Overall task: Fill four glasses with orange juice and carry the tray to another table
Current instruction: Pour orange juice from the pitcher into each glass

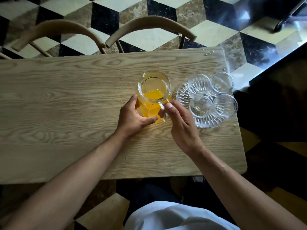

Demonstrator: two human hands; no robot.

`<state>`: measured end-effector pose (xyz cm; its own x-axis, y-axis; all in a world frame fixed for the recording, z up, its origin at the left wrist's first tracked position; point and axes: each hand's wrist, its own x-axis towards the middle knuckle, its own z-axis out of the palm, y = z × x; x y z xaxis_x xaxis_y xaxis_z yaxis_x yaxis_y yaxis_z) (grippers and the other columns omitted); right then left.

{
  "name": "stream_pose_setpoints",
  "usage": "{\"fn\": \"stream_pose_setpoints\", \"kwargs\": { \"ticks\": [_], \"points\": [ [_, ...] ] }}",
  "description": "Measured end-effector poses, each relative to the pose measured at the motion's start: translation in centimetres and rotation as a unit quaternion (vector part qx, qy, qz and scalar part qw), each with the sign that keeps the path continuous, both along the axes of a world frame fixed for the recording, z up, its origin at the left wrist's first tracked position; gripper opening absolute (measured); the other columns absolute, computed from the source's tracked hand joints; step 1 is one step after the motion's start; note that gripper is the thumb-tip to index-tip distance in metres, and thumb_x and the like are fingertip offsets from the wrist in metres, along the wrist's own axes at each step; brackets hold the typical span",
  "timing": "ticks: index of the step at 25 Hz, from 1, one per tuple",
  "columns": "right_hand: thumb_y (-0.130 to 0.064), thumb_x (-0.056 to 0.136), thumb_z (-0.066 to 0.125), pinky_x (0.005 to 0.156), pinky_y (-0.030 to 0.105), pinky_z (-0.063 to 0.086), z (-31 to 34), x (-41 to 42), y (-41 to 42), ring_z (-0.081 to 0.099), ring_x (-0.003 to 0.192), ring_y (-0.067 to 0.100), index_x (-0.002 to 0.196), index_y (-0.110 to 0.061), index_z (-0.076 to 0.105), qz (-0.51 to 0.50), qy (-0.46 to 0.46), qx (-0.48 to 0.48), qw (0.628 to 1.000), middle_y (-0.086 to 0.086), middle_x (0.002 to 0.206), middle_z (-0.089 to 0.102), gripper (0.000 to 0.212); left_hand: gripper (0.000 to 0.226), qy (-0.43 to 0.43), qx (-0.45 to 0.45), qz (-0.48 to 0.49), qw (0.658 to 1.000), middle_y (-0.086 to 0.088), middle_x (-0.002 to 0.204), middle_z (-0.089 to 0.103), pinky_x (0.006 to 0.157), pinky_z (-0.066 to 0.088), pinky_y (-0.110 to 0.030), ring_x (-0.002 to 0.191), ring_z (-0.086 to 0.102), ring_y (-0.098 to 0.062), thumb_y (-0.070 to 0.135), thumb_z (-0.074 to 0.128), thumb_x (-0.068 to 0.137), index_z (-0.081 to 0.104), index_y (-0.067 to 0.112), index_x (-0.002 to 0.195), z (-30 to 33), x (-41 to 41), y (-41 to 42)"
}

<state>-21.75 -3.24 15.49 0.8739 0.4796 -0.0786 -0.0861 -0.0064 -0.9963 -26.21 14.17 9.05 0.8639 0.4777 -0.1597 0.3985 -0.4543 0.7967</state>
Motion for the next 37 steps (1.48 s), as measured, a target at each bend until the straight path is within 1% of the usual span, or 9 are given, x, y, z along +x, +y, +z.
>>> {"fn": "stream_pose_setpoints", "kwargs": {
  "ticks": [4, 8, 12, 18, 20, 25, 30, 34, 37],
  "points": [
    [-0.016, 0.103, 0.040, 0.067, 0.014, 0.040, 1.3, -0.9, -3.5, 0.050, 0.068, 0.004, 0.079, 0.010, 0.054, 0.008, 0.019, 0.024, 1.000, 0.011, 0.075, 0.054, 0.038, 0.071, -0.023, 0.014, 0.059, 0.998, 0.003, 0.100, 0.076, 0.079, 0.057, -0.024, 0.091, 0.071, -0.013, 0.039, 0.101, 0.053, 0.064, 0.018, 0.111, 1.8, -2.6, -5.4],
    [-0.017, 0.103, 0.040, 0.064, 0.014, 0.040, 2.3, -1.4, -7.8, 0.048, 0.065, 0.003, 0.078, 0.004, 0.051, 0.020, 0.032, 0.062, 0.997, 0.006, 0.072, 0.051, 0.034, 0.066, -0.055, -0.023, 0.110, 0.992, 0.008, 0.098, 0.077, 0.074, 0.055, -0.015, 0.086, 0.072, -0.001, 0.033, 0.101, 0.055, 0.066, 0.023, 0.110, 3.1, -4.4, -11.7],
    [-0.020, 0.102, 0.041, 0.062, 0.014, 0.040, 3.4, -1.4, -12.9, 0.049, 0.063, 0.003, 0.078, -0.009, 0.054, 0.029, 0.035, 0.069, 0.997, -0.005, 0.067, 0.053, 0.030, 0.069, -0.056, -0.038, 0.154, 0.986, 0.009, 0.099, 0.078, 0.075, 0.058, -0.019, 0.088, 0.073, -0.002, 0.040, 0.099, 0.054, 0.066, 0.027, 0.113, 4.1, -5.1, -18.0],
    [-0.026, 0.103, 0.045, 0.062, 0.017, 0.038, 4.5, 0.0, -20.0, 0.046, 0.064, 0.005, 0.076, -0.012, 0.053, 0.039, 0.019, 0.057, 0.997, 0.005, 0.070, 0.047, 0.031, 0.069, -0.058, -0.070, 0.179, 0.980, 0.011, 0.098, 0.076, 0.068, 0.046, -0.003, 0.087, 0.068, 0.007, 0.038, 0.099, 0.055, 0.066, 0.025, 0.114, 4.2, -3.5, -25.8],
    [-0.024, 0.101, 0.047, 0.062, 0.017, 0.038, 4.8, 0.9, -21.8, 0.047, 0.064, 0.006, 0.075, -0.011, 0.053, 0.021, 0.017, 0.043, 0.999, 0.005, 0.070, 0.047, 0.030, 0.071, -0.053, -0.084, 0.168, 0.981, 0.009, 0.101, 0.075, 0.069, 0.046, -0.003, 0.089, 0.068, 0.006, 0.037, 0.099, 0.056, 0.065, 0.024, 0.116, 4.0, -2.4, -27.9],
    [-0.023, 0.099, 0.050, 0.060, 0.019, 0.037, 4.7, 3.5, -24.6, 0.045, 0.062, 0.007, 0.075, -0.007, 0.053, -0.037, 0.028, 0.015, 0.999, 0.005, 0.067, 0.044, 0.029, 0.076, -0.053, -0.131, 0.121, 0.983, 0.006, 0.111, 0.074, 0.084, 0.055, -0.020, 0.100, 0.070, -0.006, 0.038, 0.100, 0.058, 0.062, 0.023, 0.122, 2.9, 0.9, -30.8],
    [-0.004, 0.105, 0.047, 0.060, 0.016, 0.038, 4.3, 6.4, -25.9, 0.042, 0.059, 0.002, 0.065, -0.019, 0.049, -0.091, 0.039, -0.021, 0.995, -0.015, 0.060, 0.043, 0.043, 0.072, -0.037, -0.192, 0.045, 0.980, 0.005, 0.112, 0.075, 0.081, 0.050, -0.008, 0.101, 0.071, -0.001, 0.037, 0.099, 0.063, 0.062, 0.021, 0.122, 1.1, 4.3, -31.6],
    [-0.005, 0.105, 0.049, 0.060, 0.018, 0.038, 3.6, 8.0, -26.4, 0.043, 0.061, 0.003, 0.066, -0.017, 0.051, -0.104, 0.035, -0.040, 0.993, -0.010, 0.063, 0.043, 0.041, 0.075, -0.006, -0.218, 0.012, 0.976, 0.004, 0.113, 0.075, 0.078, 0.046, -0.002, 0.100, 0.070, 0.001, 0.039, 0.100, 0.061, 0.060, 0.019, 0.122, -0.1, 6.4, -31.7],
    [-0.006, 0.104, 0.049, 0.060, 0.017, 0.039, 2.9, 9.1, -26.4, 0.042, 0.061, 0.003, 0.066, -0.015, 0.048, -0.108, 0.038, -0.074, 0.991, -0.010, 0.063, 0.042, 0.039, 0.077, 0.007, -0.255, 0.008, 0.967, 0.004, 0.115, 0.074, 0.081, 0.049, -0.005, 0.101, 0.071, 0.002, 0.035, 0.100, 0.060, 0.058, 0.022, 0.123, -0.9, 7.4, -32.2]
  ]
}}
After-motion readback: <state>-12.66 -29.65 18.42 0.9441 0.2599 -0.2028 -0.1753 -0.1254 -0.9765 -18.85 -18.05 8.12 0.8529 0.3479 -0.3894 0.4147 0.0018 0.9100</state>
